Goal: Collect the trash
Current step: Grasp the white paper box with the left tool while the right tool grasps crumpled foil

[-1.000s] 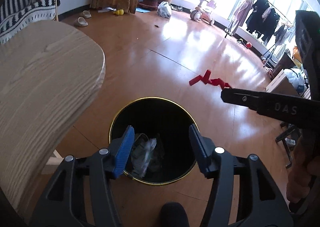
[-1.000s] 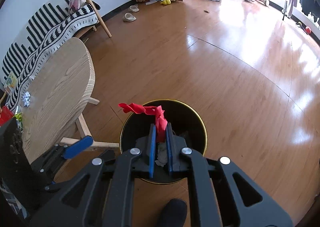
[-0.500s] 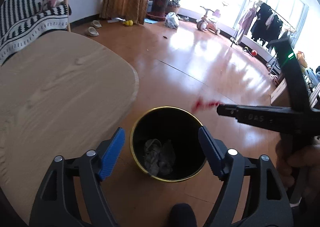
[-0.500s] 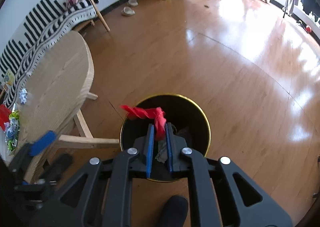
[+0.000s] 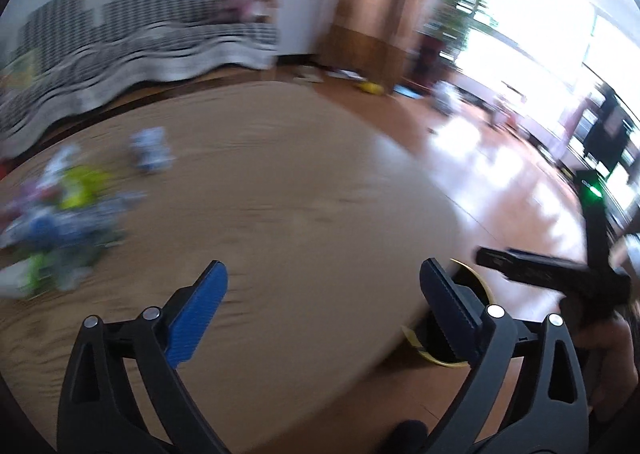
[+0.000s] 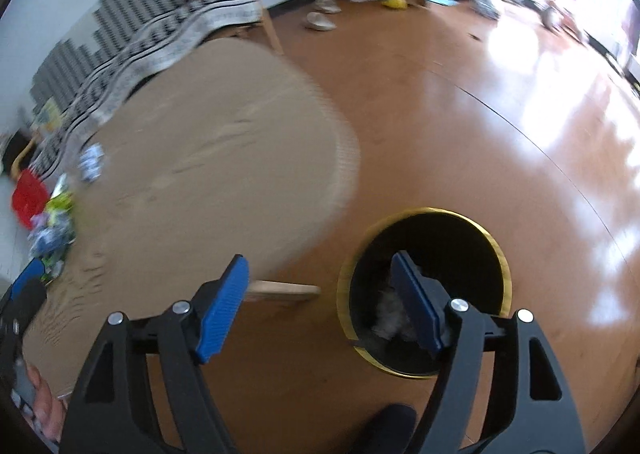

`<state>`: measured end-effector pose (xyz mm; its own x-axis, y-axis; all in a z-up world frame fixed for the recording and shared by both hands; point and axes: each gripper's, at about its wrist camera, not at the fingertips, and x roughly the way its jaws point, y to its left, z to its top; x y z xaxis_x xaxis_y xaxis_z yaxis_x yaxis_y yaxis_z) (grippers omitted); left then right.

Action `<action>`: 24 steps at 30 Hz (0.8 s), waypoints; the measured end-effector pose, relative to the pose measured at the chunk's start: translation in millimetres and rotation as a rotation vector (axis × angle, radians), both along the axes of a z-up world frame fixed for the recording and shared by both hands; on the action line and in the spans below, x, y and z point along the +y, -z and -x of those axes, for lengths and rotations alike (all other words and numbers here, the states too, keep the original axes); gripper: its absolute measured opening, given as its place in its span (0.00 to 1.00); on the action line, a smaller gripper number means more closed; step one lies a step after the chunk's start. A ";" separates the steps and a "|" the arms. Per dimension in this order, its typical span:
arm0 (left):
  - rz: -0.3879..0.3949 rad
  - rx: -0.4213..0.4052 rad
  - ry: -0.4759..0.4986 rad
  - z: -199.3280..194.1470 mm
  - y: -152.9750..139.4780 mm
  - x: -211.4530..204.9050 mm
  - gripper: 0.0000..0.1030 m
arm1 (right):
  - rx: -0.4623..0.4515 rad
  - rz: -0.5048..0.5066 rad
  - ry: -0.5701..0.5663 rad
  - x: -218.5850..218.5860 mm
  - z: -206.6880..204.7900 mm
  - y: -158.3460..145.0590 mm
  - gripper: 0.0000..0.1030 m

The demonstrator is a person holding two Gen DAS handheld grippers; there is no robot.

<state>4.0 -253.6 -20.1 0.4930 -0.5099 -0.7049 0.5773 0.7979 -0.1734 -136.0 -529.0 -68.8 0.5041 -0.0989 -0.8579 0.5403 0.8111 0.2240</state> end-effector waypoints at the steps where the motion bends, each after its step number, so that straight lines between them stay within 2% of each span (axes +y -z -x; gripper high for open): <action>1: 0.001 0.010 -0.051 -9.5 -0.7 17.8 0.91 | -0.008 0.004 -0.032 14.8 -12.0 -3.7 0.70; 3: -0.002 0.040 -0.194 -32.4 -0.4 66.0 0.91 | -0.016 0.016 -0.097 44.5 -34.9 -9.2 0.70; 6: -0.018 0.089 -0.350 -57.8 3.1 122.9 0.91 | -0.013 0.041 -0.176 84.5 -61.8 -11.7 0.71; 9: 0.026 0.152 -0.497 -81.4 6.8 185.3 0.91 | -0.012 0.051 -0.240 119.3 -82.5 -12.1 0.71; 10: 0.063 0.193 -0.543 -88.7 10.6 207.5 0.91 | -0.015 0.053 -0.260 131.6 -90.1 -12.8 0.71; 15: 0.193 0.368 -0.663 -114.3 36.2 267.8 0.91 | -0.038 0.047 -0.313 170.4 -116.1 -16.2 0.71; 18: 0.178 0.383 -0.696 -125.0 46.6 275.6 0.91 | -0.063 0.030 -0.339 190.5 -130.2 -17.4 0.71; 24: 0.137 0.399 -0.690 -142.9 62.0 266.2 0.91 | -0.137 -0.026 -0.391 229.5 -162.4 -25.3 0.71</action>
